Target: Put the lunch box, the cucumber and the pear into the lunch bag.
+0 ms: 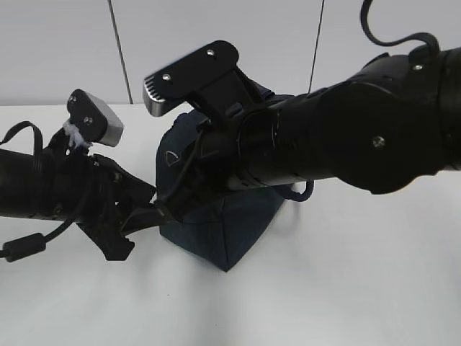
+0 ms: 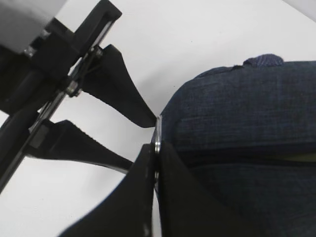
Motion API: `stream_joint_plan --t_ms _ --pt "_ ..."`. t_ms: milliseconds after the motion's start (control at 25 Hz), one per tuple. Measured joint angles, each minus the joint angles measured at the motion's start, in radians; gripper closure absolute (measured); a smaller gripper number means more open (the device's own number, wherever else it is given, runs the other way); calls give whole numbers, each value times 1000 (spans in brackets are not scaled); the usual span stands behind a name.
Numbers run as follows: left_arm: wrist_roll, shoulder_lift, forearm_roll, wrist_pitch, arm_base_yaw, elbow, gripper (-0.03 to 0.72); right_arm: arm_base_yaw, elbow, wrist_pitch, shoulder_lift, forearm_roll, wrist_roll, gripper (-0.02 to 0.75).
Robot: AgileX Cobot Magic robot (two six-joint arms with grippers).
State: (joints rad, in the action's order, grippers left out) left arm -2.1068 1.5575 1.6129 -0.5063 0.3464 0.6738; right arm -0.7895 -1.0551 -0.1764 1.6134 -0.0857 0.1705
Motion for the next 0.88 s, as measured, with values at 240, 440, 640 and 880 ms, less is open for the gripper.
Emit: stream_joint_plan --t_ms 240,440,640,880 --pt "0 0 36 16 0 0 339 0 0 0 0 0 0 733" --pt "-1 3 112 -33 0 1 289 0 0 -2 0 0 0 732" --pt "-1 52 134 -70 0 4 297 0 0 -2 0 0 0 732" --pt "-1 85 135 -93 25 11 425 0 0 -16 0 0 0 732"
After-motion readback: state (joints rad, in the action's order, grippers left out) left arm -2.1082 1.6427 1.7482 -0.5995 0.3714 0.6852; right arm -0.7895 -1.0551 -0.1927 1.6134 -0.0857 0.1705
